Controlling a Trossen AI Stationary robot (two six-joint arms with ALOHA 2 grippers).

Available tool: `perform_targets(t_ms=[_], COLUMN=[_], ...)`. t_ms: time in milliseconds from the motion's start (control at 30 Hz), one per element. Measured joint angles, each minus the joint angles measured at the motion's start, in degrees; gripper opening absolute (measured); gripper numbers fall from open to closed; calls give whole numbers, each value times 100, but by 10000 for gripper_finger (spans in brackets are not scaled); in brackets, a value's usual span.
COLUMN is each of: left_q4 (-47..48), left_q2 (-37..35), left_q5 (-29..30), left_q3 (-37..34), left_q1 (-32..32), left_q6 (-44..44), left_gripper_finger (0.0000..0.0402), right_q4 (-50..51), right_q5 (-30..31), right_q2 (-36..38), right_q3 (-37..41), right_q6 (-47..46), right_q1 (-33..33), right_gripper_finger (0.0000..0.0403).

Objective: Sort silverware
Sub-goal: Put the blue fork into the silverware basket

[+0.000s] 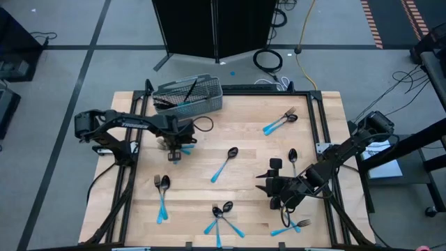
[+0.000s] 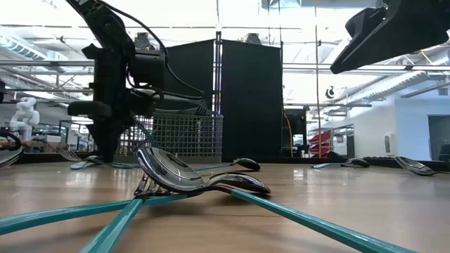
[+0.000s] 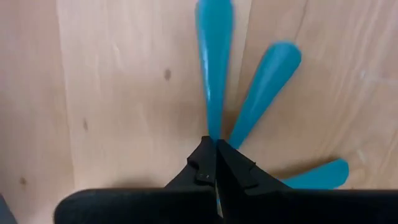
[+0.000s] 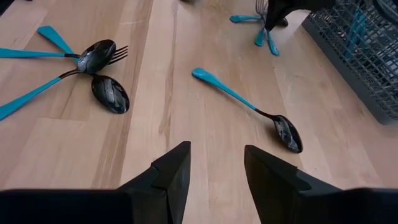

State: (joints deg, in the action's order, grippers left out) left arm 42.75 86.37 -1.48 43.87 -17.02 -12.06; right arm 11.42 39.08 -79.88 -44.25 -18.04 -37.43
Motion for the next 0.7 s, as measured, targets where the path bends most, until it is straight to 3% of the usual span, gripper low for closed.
perform_targets(t_ms=[467,700], left_q4=[-438,-456], left_q2=[-9,-14], left_q5=[225,391], left_q3=[49,54], left_q1=[0,0], left_q6=[-180,121], left_gripper_finger=[0,45], right_q4=[2,4], right_q5=[-3,-8], right_q2=[0,0], right_q3=[0,0], right_q6=[48,71], right_q1=[26,24], right_gripper_finger=[144,144])
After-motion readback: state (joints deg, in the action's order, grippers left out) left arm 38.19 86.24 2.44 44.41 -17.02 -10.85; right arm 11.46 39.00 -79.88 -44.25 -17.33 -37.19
